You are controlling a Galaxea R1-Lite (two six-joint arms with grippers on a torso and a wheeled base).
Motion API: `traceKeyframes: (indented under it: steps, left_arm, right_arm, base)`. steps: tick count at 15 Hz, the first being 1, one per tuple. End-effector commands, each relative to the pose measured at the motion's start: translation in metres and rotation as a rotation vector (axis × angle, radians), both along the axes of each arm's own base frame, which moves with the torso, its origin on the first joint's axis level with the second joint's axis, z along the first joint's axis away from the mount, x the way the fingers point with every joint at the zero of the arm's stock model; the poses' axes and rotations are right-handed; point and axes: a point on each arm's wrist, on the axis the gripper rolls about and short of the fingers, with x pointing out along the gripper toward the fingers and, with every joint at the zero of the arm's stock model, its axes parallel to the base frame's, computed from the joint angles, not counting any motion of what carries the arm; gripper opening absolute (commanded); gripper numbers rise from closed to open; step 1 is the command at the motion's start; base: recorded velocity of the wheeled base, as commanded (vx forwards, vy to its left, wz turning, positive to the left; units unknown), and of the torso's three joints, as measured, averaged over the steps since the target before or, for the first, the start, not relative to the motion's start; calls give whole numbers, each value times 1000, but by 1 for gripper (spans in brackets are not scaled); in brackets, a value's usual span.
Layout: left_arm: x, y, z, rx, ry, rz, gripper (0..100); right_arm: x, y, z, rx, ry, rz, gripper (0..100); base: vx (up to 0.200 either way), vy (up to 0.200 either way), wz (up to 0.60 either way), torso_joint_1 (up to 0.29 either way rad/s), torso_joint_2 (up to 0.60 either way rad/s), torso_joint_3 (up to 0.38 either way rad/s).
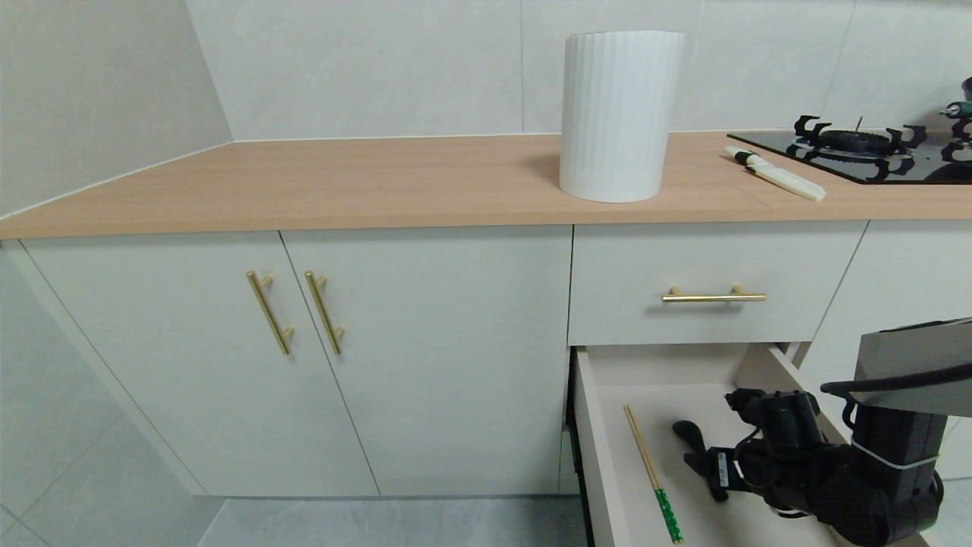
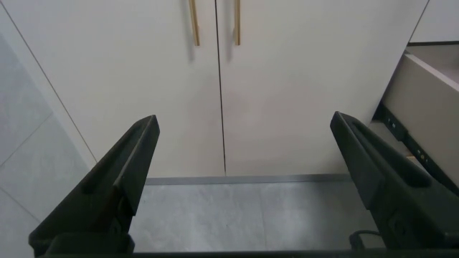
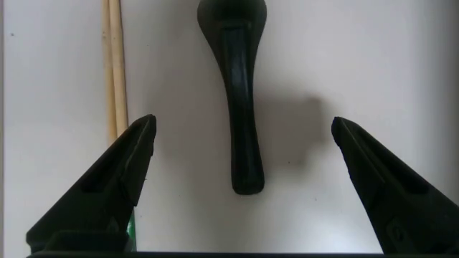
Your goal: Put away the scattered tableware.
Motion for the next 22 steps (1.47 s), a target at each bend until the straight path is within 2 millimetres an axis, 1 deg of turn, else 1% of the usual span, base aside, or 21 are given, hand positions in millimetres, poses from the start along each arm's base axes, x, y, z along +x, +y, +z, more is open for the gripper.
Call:
traceKeyframes:
  steps: [1,5,7,8,9,10,12,16,18,22]
  left_arm:
    - [0,0,0,0,0,1,100]
    - [0,0,0,0,0,1,100]
    - [0,0,0,0,0,1,100]
    - [0,0,0,-2,0,1,100]
    - [0,0,0,0,0,1,100]
    - [0,0,0,0,0,1,100]
    - [0,0,0,0,0,1,100]
    - [0,0,0,0,0,1,100]
    - [0,0,0,0,0,1,100]
    - [0,0,0,0,0,1,100]
  right_arm:
    - [-15,-3,33,19,-67,5,100]
    - [-44,-7,95,80,-208,55,100]
    - [-62,-9,126,132,-214,119,100]
    - [-67,-10,135,151,-218,143,100]
    - [-78,-10,151,185,-220,189,100]
    - [-84,-11,161,198,-230,204,100]
    - [-94,-13,170,205,-214,218,100]
    - [-109,-14,171,133,-154,295,100]
    - [-117,-12,176,137,-119,323,100]
    - [-126,-12,182,111,-112,353,100]
  base:
    - [0,0,0,0,0,0]
    - [0,0,0,0,0,0]
    - [0,0,0,0,0,0]
    - [0,0,0,0,0,0]
    - [0,0,0,0,0,0]
    - [0,0,0,0,0,0]
    - [0,0,0,0,0,0]
    - [0,0,0,0,0,0]
    - [-200,0,0,7,5,2]
    - [-200,0,0,0,4,5]
